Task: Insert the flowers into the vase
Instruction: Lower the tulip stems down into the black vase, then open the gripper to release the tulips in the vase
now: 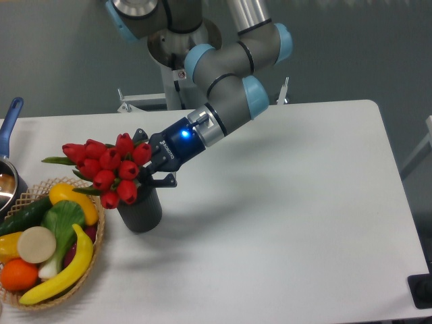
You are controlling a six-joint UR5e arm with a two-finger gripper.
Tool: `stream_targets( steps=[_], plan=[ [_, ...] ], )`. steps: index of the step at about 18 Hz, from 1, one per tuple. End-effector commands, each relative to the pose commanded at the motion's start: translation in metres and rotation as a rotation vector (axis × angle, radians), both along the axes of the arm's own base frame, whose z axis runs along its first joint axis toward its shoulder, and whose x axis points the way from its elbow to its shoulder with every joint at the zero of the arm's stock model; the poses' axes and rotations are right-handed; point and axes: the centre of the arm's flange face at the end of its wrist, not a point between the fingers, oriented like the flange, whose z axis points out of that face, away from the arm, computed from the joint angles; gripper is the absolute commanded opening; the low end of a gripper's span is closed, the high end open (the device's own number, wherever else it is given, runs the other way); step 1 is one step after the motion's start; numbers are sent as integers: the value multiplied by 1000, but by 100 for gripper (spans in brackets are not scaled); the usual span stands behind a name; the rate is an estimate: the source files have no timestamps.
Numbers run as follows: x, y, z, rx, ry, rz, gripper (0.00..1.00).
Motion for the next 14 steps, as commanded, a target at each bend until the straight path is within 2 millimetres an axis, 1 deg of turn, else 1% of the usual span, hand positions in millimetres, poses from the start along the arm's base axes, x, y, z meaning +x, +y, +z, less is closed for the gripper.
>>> stream_targets(
  steps=[1,3,4,6,10,11,12,14],
  plan=[
    [0,0,-1,2,2,-1,26],
    [3,-2,-4,0,0,-2,28],
    [4,-4,-7,-3,-4,-1,32],
    [5,-4,-8,-5,-4,-1,35],
    [7,-6,-14,-31,1,-1,49],
    [7,-7,-14,-32,-1,-1,55],
    [7,-7,-14,-31,1,1,64],
    [8,-7,-15,-33,-2,-1,73]
  ],
)
